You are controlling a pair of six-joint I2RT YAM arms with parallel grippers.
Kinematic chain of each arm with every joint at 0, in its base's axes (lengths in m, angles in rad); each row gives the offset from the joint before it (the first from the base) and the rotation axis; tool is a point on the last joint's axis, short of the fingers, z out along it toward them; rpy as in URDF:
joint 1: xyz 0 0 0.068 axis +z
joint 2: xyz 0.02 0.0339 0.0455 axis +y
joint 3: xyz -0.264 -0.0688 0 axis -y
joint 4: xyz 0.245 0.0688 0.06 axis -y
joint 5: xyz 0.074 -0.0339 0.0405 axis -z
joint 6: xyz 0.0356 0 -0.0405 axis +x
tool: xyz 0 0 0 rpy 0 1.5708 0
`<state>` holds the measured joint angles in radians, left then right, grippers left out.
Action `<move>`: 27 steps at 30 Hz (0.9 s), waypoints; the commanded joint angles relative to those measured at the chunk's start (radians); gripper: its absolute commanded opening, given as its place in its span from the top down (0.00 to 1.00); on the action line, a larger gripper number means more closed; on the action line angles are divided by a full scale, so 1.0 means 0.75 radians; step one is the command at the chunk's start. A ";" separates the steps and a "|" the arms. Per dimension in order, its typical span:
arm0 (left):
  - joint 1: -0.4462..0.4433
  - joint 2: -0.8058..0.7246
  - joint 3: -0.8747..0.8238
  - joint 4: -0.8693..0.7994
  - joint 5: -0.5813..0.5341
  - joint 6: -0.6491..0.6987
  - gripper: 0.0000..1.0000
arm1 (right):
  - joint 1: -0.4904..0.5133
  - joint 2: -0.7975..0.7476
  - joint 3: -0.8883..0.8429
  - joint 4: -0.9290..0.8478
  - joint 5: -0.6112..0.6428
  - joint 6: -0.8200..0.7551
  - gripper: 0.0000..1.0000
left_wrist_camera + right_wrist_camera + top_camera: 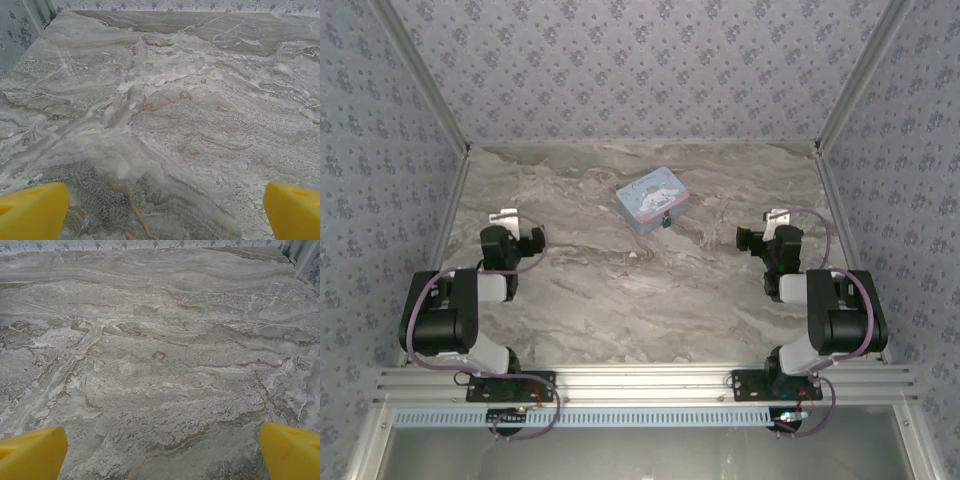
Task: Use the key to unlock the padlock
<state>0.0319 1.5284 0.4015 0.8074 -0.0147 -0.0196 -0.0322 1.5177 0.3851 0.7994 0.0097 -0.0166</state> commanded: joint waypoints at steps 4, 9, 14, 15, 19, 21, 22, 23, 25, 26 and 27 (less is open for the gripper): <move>-0.006 0.007 0.018 -0.001 0.012 -0.009 0.01 | -0.002 0.005 0.010 -0.003 -0.011 -0.018 0.00; -0.006 0.007 0.019 0.000 0.015 -0.010 0.01 | -0.003 0.003 0.011 -0.004 -0.013 -0.018 0.00; -0.005 0.006 0.019 0.001 0.014 -0.010 0.01 | -0.014 0.004 0.010 -0.006 -0.032 -0.011 0.00; -0.005 0.008 0.019 0.001 0.015 -0.010 0.01 | -0.016 0.004 0.010 -0.007 -0.035 -0.010 0.00; -0.003 0.008 0.019 0.000 0.015 -0.010 0.01 | -0.018 0.004 0.011 -0.006 -0.038 -0.009 0.00; -0.003 0.006 0.019 0.001 0.015 -0.009 0.01 | -0.017 0.005 0.014 -0.008 -0.038 -0.010 0.00; -0.002 0.007 0.019 0.001 0.017 -0.012 0.01 | -0.017 0.006 0.012 -0.008 -0.037 -0.008 0.00; -0.002 0.007 0.019 0.001 0.017 -0.012 0.01 | -0.018 0.005 0.014 -0.008 -0.038 -0.010 0.00; -0.002 0.005 0.017 0.003 0.004 -0.016 0.01 | -0.017 0.005 0.014 -0.008 -0.036 -0.011 0.00; -0.002 0.004 0.015 0.005 -0.011 -0.023 0.00 | -0.017 0.005 0.013 -0.007 -0.035 -0.011 0.00; -0.002 0.002 0.013 0.007 -0.029 -0.030 0.01 | -0.018 0.004 0.010 -0.006 -0.035 -0.010 0.00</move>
<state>0.0319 1.5284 0.4015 0.8074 -0.0166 -0.0212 -0.0391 1.5177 0.3851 0.7952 -0.0090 -0.0162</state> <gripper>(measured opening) 0.994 0.999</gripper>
